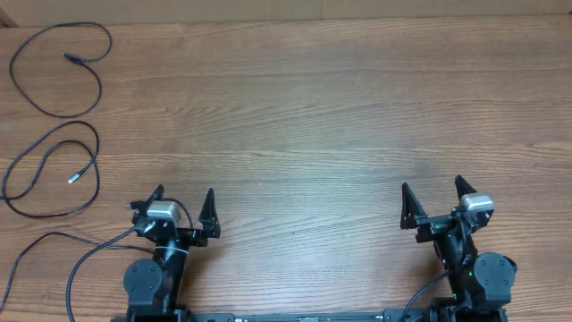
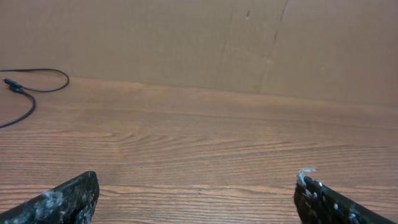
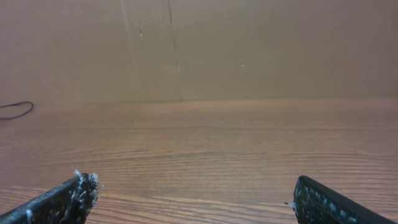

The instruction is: Untangle cables

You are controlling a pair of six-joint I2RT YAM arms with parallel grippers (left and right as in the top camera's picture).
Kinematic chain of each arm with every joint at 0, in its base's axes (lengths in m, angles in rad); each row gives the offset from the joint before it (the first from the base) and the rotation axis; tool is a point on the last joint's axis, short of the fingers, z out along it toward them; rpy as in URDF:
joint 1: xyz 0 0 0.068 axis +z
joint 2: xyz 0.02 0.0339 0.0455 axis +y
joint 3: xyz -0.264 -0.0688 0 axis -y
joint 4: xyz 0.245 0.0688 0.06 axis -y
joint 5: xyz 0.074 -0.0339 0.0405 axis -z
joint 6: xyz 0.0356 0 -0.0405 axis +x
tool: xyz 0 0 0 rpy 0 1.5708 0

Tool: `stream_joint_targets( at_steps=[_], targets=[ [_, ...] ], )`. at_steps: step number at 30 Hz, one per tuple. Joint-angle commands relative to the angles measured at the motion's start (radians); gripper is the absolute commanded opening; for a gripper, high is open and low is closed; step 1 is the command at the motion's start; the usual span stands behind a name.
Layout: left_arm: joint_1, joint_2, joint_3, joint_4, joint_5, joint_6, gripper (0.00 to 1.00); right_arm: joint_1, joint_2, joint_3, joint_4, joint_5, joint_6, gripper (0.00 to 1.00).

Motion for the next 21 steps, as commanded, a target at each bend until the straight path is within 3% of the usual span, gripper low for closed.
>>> stream_joint_targets(
  at_steps=[1,21],
  targets=[
    [0.004,-0.009,-0.004,-0.004,-0.006,-0.006,0.99,0.006,-0.013,-0.043,0.049,-0.014,-0.009,1.00],
    [0.004,-0.009,-0.004,-0.004,-0.006,-0.006,1.00,0.004,-0.012,-0.103,0.149,-0.034,-0.022,1.00]
  ],
)
